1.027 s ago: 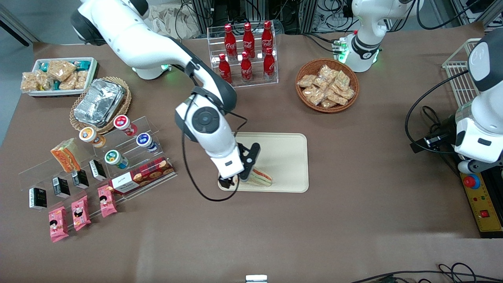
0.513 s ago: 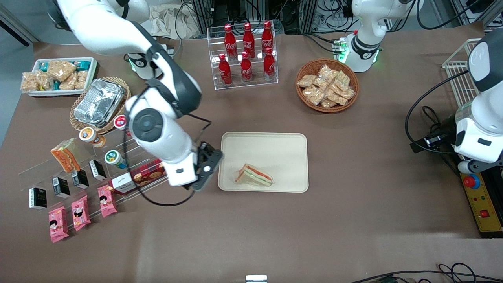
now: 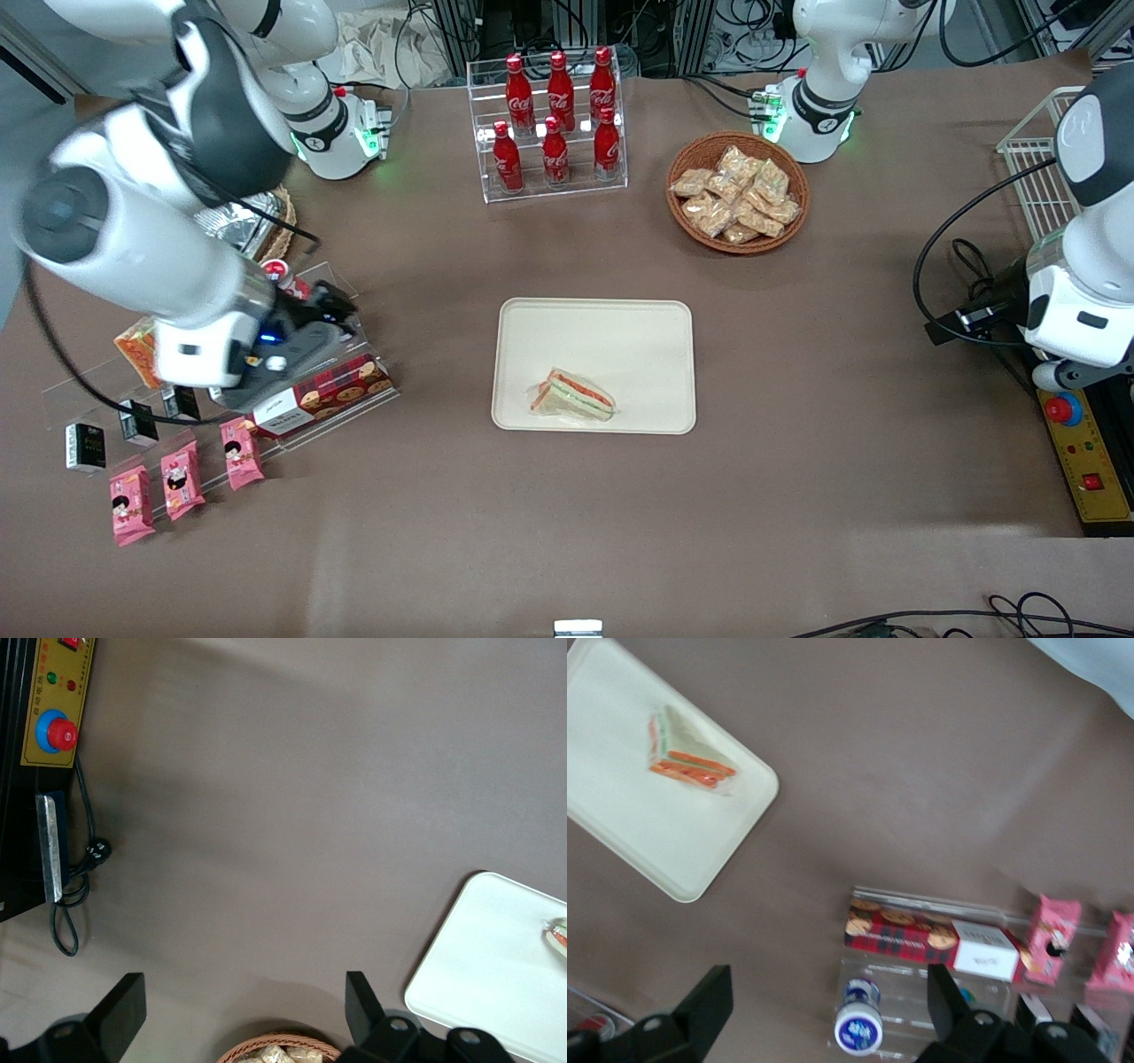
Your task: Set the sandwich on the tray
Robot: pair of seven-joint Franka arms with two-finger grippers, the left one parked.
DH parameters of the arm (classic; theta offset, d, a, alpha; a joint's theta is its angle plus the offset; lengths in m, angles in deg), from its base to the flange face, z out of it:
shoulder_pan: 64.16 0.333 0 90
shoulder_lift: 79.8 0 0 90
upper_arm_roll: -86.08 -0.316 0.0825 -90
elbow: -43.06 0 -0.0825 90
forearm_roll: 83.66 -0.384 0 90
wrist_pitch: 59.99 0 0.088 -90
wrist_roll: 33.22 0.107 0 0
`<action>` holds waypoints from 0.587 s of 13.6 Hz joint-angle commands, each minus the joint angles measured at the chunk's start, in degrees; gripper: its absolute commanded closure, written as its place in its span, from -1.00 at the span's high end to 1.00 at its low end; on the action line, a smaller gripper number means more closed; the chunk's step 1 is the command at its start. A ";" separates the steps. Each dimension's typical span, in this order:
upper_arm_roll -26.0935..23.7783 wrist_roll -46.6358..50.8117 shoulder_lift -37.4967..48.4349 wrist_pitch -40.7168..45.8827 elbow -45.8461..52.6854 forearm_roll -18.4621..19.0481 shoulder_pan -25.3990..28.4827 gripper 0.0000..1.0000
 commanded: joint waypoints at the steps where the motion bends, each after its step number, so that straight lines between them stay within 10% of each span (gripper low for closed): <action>1: 4.52 2.67 3.29 0.39 -2.41 -1.65 -0.98 0.96; 8: 15.25 5.39 5.75 0.82 -1.88 -1.65 -0.98 0.96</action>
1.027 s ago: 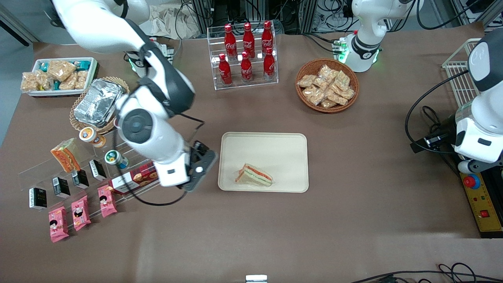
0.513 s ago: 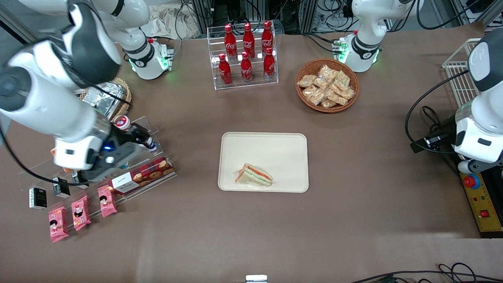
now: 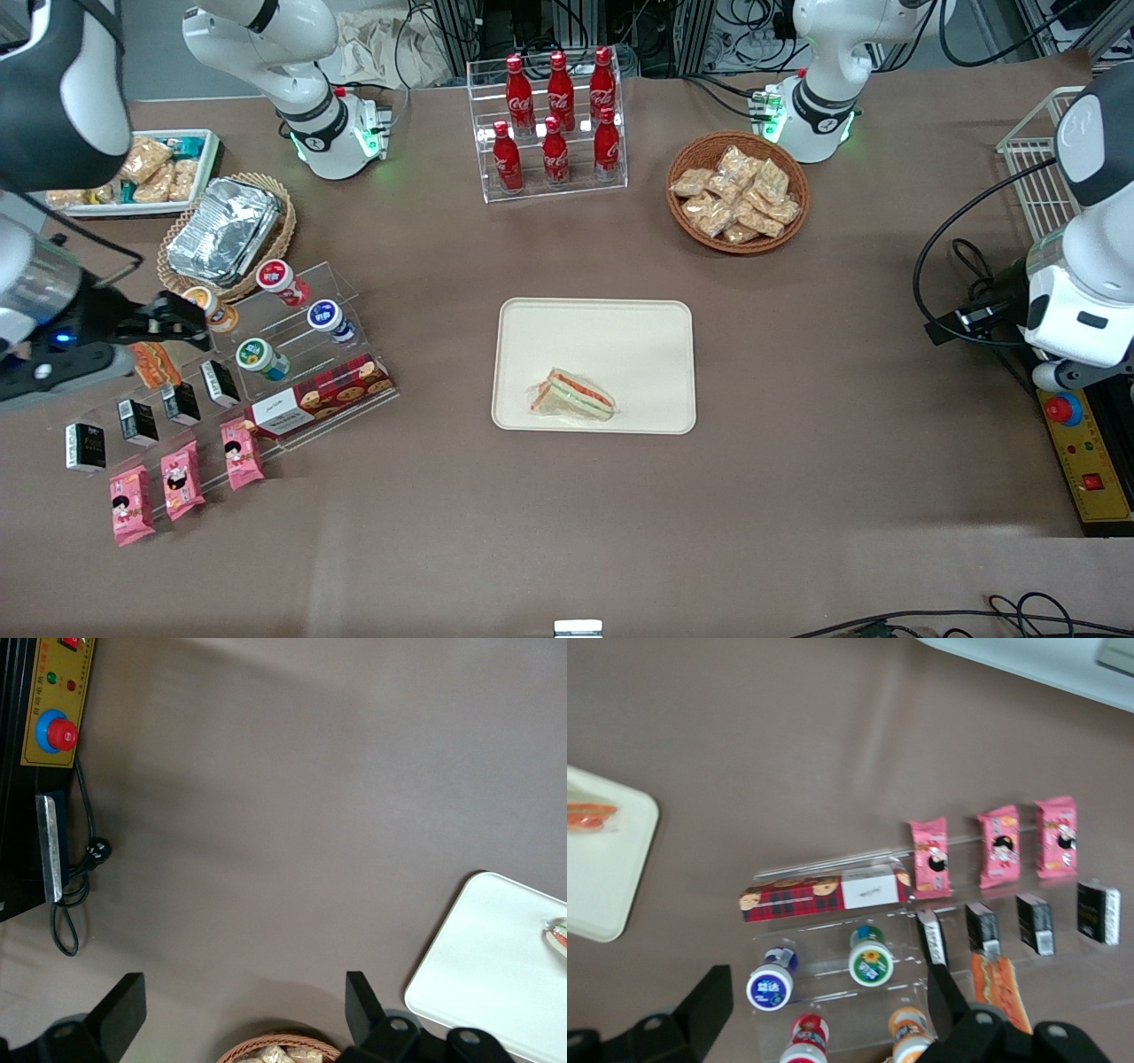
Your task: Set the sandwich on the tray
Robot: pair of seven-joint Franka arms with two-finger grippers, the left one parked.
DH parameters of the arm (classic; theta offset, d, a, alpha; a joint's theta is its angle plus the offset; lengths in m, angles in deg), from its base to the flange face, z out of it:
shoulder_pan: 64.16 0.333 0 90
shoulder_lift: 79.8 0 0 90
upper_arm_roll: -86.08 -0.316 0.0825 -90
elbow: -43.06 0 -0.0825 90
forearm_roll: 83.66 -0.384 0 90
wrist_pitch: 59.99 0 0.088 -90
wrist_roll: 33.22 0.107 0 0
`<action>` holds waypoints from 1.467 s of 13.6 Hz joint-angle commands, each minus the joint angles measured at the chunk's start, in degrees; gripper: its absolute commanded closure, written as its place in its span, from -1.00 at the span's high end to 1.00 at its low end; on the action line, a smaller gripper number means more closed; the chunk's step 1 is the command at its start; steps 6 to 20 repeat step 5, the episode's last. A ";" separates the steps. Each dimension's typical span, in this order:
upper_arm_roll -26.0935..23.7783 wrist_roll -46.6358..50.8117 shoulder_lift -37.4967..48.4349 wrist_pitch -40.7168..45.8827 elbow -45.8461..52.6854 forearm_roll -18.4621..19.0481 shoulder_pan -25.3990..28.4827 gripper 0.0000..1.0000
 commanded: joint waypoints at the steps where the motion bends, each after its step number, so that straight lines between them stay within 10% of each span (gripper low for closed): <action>1: 2.93 1.70 1.69 1.50 -1.11 -1.40 0.23 0.96; 20: 6.19 1.61 1.69 4.32 -1.11 -3.07 0.14 0.96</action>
